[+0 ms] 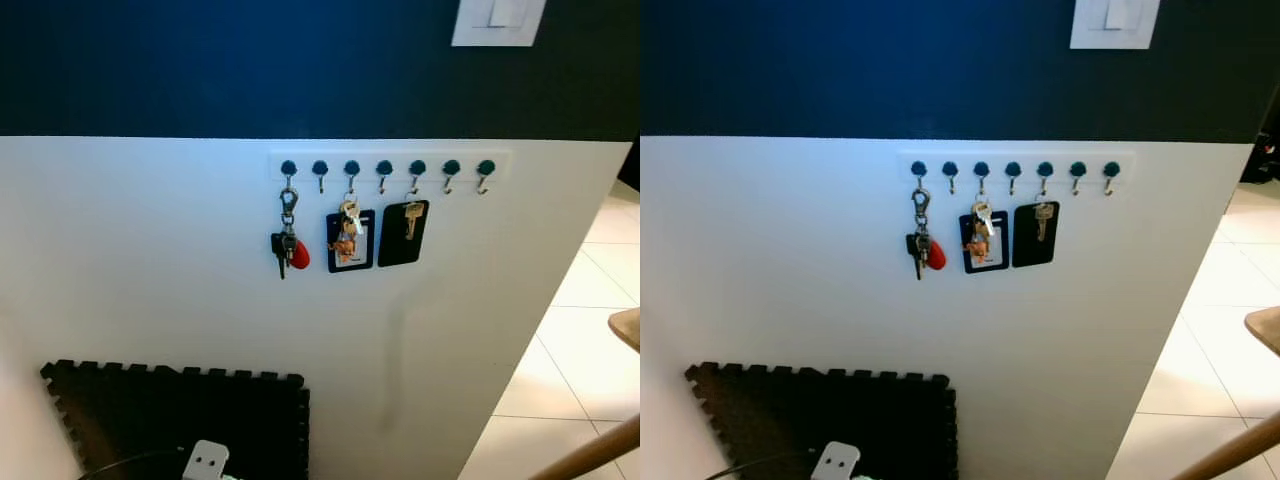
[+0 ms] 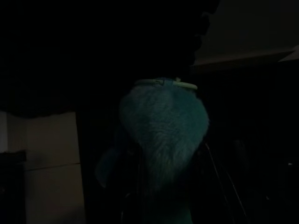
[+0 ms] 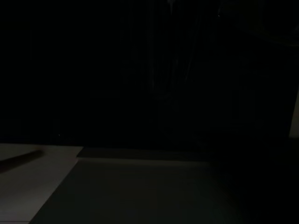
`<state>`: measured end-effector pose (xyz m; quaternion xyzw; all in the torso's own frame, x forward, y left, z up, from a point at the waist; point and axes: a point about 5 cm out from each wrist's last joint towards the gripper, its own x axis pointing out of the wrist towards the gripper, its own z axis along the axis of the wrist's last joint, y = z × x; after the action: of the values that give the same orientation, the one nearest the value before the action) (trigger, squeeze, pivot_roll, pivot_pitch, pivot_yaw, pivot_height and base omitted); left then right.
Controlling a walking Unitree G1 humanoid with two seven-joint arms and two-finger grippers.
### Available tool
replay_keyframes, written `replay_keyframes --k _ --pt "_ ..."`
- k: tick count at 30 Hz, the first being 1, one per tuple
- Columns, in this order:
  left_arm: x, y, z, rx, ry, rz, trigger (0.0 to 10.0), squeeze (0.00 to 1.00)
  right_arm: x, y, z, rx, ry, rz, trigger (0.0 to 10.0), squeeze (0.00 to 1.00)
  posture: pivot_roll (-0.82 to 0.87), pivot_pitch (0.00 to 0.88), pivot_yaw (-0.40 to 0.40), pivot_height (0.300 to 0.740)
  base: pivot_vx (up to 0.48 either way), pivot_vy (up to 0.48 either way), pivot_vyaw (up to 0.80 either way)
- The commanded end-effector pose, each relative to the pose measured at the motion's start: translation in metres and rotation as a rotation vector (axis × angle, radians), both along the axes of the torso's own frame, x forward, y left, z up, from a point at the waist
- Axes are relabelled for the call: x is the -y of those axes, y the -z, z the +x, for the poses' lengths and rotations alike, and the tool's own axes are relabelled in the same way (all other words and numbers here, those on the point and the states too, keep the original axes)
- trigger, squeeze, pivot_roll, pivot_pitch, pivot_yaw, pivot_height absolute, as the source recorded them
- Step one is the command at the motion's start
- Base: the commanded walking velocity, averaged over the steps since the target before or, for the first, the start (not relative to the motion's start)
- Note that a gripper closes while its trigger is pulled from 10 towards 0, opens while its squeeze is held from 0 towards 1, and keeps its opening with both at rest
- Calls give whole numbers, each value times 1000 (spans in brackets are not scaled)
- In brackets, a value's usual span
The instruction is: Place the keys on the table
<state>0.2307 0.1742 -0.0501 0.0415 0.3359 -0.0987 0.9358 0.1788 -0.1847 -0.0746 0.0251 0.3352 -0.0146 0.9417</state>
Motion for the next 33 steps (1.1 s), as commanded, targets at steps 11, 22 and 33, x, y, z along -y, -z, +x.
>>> replay_keyframes --k 11,22,33 --pt "3 1 -3 24 -13 -32 10000 0 0 0 1 -3 -2 -5 10000 0 42 48 32 740 0 0 0" --pt "6 2 -6 33 -10 -49 10000 0 1 0 1 -1 -7 -5 10000 0 39 48 31 740 0 0 -757" --pt "4 0 -3 49 -18 -59 10000 0 0 -1 1 3 -16 -2 10000 0 40 46 27 740 0 0 -800"
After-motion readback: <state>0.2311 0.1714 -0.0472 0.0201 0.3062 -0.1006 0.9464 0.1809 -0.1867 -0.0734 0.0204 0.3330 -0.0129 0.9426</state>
